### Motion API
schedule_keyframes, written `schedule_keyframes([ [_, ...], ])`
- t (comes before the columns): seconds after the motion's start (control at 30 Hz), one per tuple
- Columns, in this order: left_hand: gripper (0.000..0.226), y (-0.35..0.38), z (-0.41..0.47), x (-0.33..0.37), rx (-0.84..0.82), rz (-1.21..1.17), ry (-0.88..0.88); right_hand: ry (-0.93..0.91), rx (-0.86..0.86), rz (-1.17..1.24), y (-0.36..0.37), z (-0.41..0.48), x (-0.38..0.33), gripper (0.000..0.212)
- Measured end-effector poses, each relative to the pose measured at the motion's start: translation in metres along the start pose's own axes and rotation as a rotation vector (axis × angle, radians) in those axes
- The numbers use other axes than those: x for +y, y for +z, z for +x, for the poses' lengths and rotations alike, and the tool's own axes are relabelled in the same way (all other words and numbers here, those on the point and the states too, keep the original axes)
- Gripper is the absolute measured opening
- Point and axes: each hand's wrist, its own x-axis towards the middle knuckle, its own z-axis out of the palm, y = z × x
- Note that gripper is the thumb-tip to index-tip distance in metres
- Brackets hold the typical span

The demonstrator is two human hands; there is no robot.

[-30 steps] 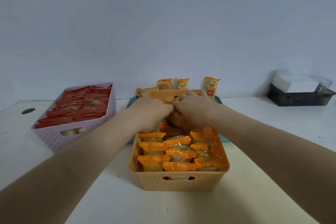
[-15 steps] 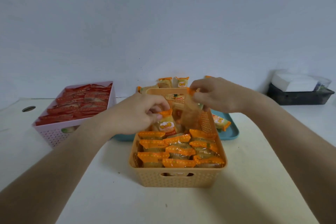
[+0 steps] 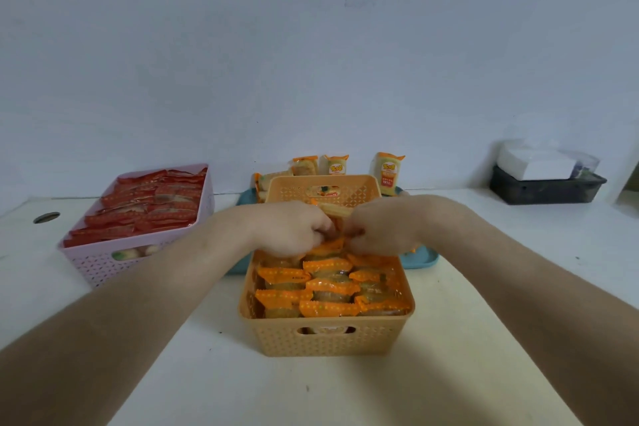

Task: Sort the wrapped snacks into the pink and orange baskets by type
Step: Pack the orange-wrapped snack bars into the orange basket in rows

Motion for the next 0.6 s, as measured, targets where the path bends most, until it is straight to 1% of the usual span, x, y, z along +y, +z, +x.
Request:
schedule_keyframes([
  [0.03,0.030,-0.001,0.000,-0.001,-0.009,-0.048,0.011,-0.014,-0.001,0.109,0.000,0.000,0.003,0.031],
  [0.07,0.026,-0.003,-0.001,-0.003,0.006,-0.118,0.021,-0.022,0.061,0.217,-0.001,0.000,0.008,0.033],
  [0.13,0.027,-0.007,-0.003,-0.009,0.113,-0.264,0.008,-0.003,0.311,0.372,-0.001,0.003,0.019,0.031],
  [0.17,0.025,-0.008,-0.002,-0.015,0.188,-0.288,-0.010,0.028,0.444,0.381,-0.001,0.008,0.024,0.026],
  [0.2,0.023,-0.008,0.000,-0.022,0.266,-0.249,-0.033,0.072,0.551,0.340,-0.001,0.013,0.028,0.023],
  [0.23,0.023,-0.010,0.004,-0.027,0.322,-0.155,-0.054,0.118,0.613,0.274,-0.003,0.017,0.032,0.023],
  [0.27,0.023,-0.011,0.007,-0.031,0.339,-0.045,-0.071,0.150,0.615,0.209,-0.003,0.021,0.033,0.027],
  [0.33,0.020,-0.009,0.016,-0.034,0.295,0.134,-0.069,0.177,0.531,0.109,-0.002,0.029,0.032,0.037],
  [0.4,0.019,-0.002,0.024,-0.032,0.206,0.201,-0.059,0.185,0.416,0.047,0.002,0.034,0.028,0.044],
  [0.47,0.020,0.007,0.033,-0.031,0.127,0.228,-0.061,0.178,0.378,0.016,0.008,0.038,0.024,0.040],
  [0.6,0.016,0.014,0.042,-0.032,0.063,0.408,-0.086,0.183,0.426,0.026,0.015,0.045,0.022,0.027],
])
